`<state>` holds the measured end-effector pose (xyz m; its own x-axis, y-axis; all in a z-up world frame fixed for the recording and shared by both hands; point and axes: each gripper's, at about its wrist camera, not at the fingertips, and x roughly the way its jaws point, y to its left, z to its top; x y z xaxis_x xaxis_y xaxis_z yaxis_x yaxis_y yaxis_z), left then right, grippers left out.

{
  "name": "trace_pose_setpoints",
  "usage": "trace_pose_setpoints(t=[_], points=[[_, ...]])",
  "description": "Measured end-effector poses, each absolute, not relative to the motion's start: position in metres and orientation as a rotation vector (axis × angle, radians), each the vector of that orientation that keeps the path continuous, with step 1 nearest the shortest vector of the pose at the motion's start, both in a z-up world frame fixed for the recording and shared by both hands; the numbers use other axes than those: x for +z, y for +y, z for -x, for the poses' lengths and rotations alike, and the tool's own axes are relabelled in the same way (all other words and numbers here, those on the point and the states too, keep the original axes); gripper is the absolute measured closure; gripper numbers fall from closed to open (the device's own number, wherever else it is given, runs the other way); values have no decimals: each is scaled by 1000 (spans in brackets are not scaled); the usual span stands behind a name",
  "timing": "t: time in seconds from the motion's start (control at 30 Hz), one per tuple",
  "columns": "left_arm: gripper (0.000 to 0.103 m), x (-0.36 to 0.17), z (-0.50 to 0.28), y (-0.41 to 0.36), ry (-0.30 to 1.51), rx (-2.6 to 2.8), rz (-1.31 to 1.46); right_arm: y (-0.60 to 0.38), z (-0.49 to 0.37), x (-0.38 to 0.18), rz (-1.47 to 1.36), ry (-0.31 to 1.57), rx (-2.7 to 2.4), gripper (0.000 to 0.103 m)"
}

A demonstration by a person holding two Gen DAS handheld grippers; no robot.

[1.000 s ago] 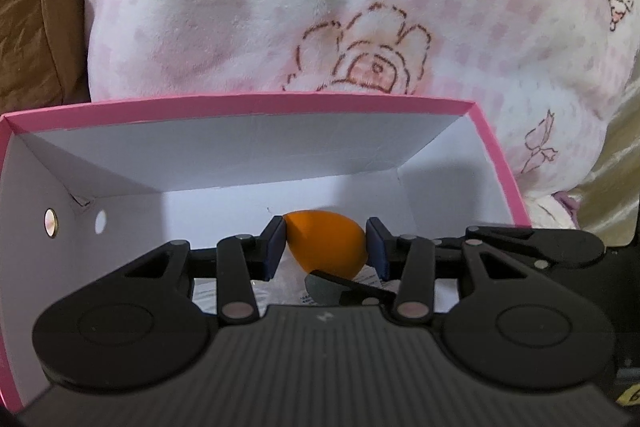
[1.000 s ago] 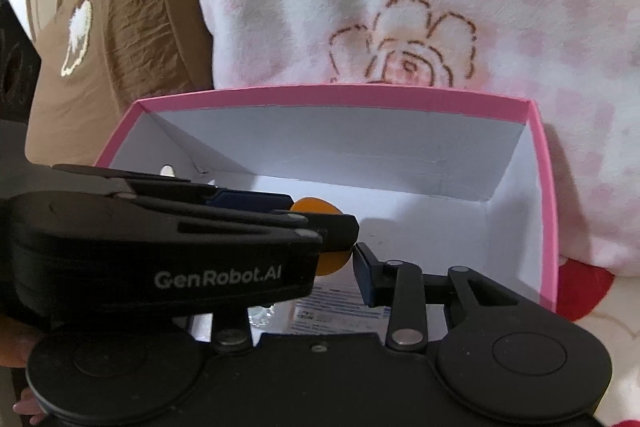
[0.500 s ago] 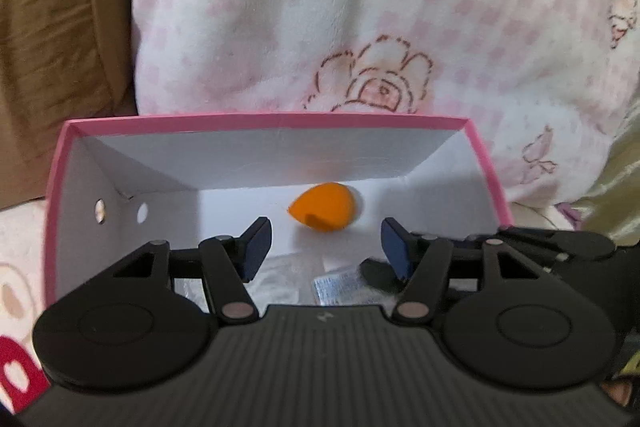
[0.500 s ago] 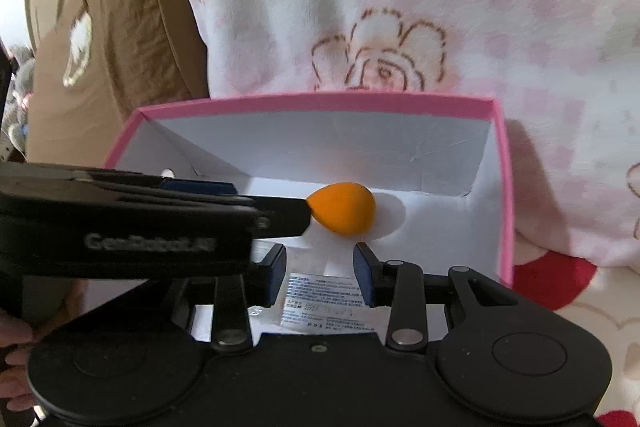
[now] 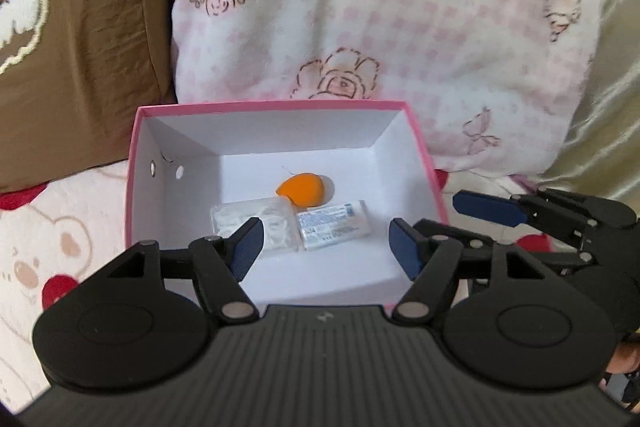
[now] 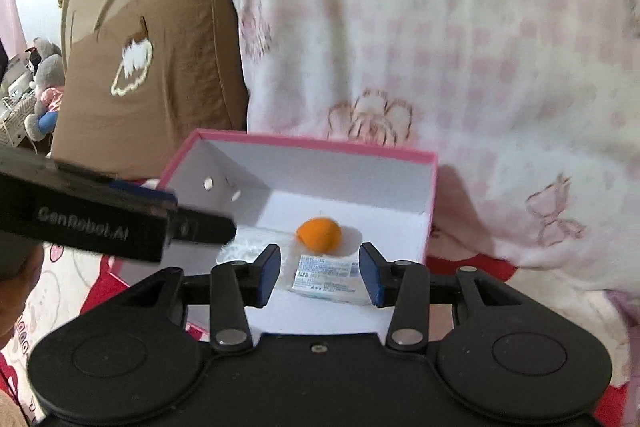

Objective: Organize objects
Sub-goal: 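Withdraw the left gripper from the pink box toward the remaining items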

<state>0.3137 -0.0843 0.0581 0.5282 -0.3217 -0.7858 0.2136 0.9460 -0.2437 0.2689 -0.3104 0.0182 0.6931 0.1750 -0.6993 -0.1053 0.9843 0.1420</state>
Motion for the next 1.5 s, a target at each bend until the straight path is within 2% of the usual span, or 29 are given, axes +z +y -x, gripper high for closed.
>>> trace_pose_setpoints(t=[0.07,0.13,0.17,0.2,0.33,0.43,0.5,0.67,1.5], points=[[35,70,-300,-83,948,-323,98,-307,-259,29,-79,796,172,54],[34,79,-287,-81,943,-313,76,-301,-249,38,-58,795,182,42],[30,82,-281,-79,940,-309,68,-298,-242,43,-45,796,182,30],[27,86,-275,-77,938,-302,65,-296,-236,46,-28,794,186,22],[12,98,-254,-69,936,-296,54,-280,-215,56,76,814,229,20],[7,106,-235,-64,941,-291,48,-273,-198,64,110,820,222,11],[2,111,-222,-60,951,-288,47,-271,-188,69,116,830,225,10],[0,115,-192,-56,980,-267,28,-263,-161,78,150,843,218,10],[0,103,-101,-46,1116,-346,-28,-259,-78,81,30,957,293,10]])
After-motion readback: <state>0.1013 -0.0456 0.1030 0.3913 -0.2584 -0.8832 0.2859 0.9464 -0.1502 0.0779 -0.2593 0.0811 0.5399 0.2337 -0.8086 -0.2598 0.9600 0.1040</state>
